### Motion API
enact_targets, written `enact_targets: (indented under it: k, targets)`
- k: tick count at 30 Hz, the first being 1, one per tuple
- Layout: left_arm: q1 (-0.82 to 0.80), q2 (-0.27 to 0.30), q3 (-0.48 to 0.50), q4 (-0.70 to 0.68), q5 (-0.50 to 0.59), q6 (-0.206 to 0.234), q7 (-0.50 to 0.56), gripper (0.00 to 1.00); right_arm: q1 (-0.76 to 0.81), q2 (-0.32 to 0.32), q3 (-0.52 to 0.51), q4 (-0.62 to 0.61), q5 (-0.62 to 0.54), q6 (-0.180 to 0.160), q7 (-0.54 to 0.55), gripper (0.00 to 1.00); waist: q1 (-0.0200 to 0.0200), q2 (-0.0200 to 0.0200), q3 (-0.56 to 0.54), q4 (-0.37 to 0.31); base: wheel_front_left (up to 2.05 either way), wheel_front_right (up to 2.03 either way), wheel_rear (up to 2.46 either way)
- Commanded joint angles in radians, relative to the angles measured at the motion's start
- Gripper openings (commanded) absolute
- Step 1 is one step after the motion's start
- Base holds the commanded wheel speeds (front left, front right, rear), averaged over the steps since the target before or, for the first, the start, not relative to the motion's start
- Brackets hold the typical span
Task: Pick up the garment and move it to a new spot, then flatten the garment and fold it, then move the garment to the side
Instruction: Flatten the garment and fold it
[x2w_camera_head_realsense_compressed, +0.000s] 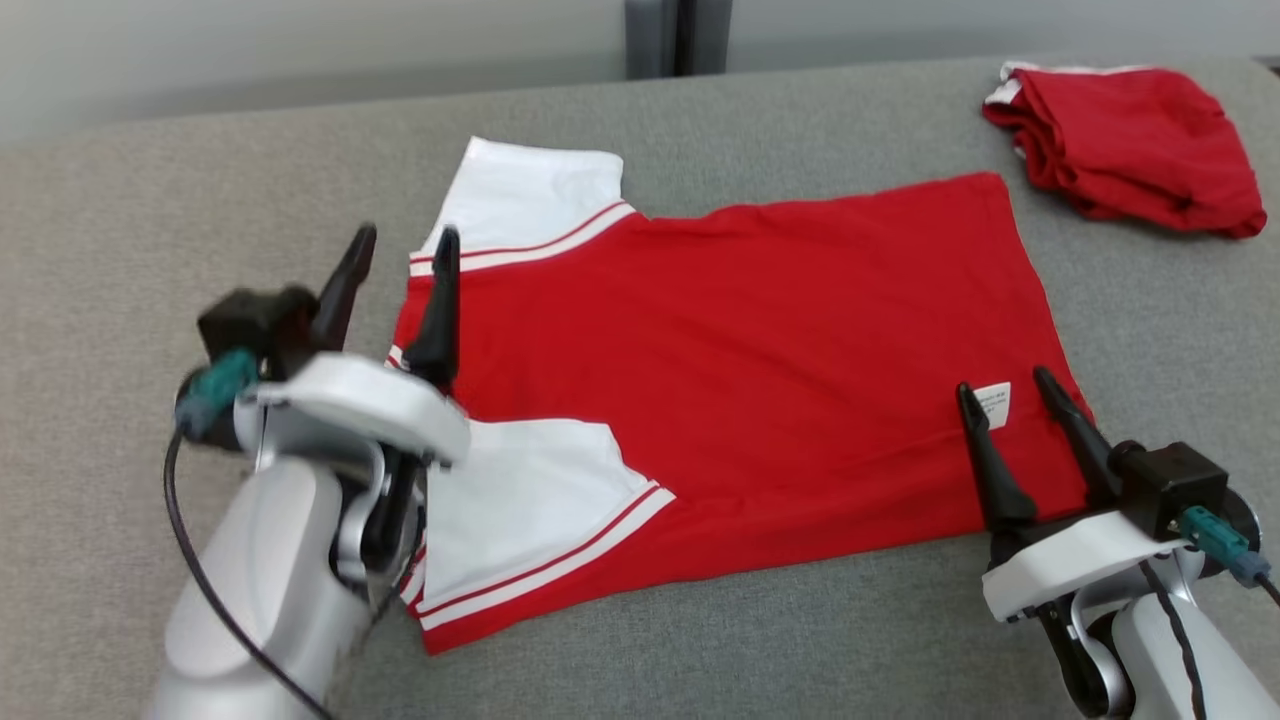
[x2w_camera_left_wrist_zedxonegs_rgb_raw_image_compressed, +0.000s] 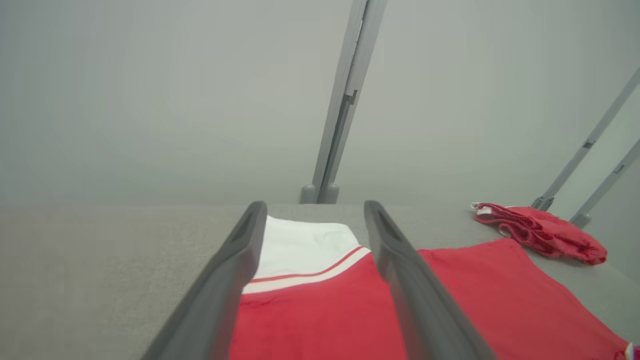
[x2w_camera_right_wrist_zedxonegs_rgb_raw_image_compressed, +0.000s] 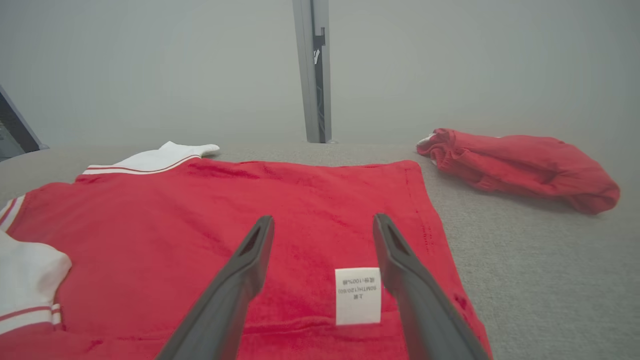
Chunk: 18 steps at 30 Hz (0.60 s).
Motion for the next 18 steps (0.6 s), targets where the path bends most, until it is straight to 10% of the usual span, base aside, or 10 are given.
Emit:
enact_targets:
  k: [1,7,18]
  targets:
    - [-0.064,0.005,-0.002,0.035,0.008,-0.007,0.008,1.00,-0.015,-0.007,-0.004,-0.006,-0.006,0.000,-0.006,1.00,0.0000,0.0000,0.046,-0.018,0.00,0.00,0.00]
    - [-0.332,0.003,-0.014,0.262,-0.018,-0.059,0.132,1.00,-0.049,-0.021,-0.015,-0.034,-0.023,0.000,-0.006,1.00,0.0000,0.0000,0.146,-0.045,0.00,0.00,0.00]
    - [-0.702,0.172,0.029,0.478,-0.115,-0.144,0.495,1.00,-0.111,0.039,-0.022,-0.111,-0.035,0.000,-0.006,1.00,0.0000,0.0000,0.310,-0.136,0.00,0.00,0.00]
